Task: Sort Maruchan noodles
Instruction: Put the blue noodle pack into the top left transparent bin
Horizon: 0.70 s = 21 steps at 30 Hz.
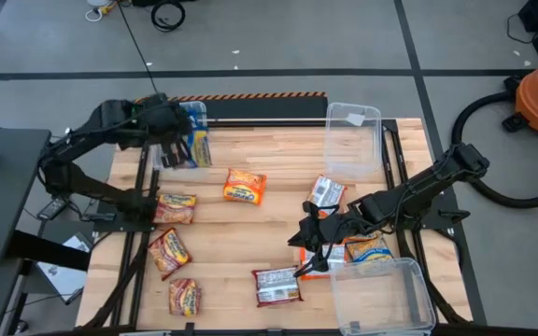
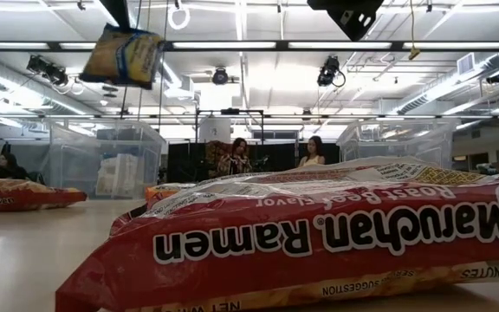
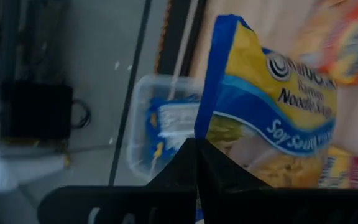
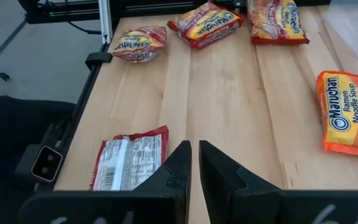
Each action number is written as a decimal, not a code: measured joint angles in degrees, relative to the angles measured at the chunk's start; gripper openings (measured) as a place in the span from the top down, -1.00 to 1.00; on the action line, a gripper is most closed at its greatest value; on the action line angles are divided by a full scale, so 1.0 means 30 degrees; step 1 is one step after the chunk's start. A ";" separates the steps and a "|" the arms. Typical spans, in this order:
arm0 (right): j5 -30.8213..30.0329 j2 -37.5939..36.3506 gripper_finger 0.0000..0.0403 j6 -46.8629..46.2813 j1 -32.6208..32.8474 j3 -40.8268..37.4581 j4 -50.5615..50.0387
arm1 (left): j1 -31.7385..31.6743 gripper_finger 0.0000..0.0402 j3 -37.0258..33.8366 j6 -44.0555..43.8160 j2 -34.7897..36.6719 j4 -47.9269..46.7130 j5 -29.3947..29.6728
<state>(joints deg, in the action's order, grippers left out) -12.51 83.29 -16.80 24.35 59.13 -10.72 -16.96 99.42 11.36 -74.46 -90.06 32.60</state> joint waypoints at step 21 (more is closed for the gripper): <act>0.0036 0.0000 0.81 0.0084 0.0005 0.0000 0.0007 | -0.7203 0.99 -0.2547 0.1646 -0.0044 0.1267 -0.1354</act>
<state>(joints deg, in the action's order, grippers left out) -12.40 83.29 -16.54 24.36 59.13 -10.70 -38.57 91.77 16.30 -74.59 -86.26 28.54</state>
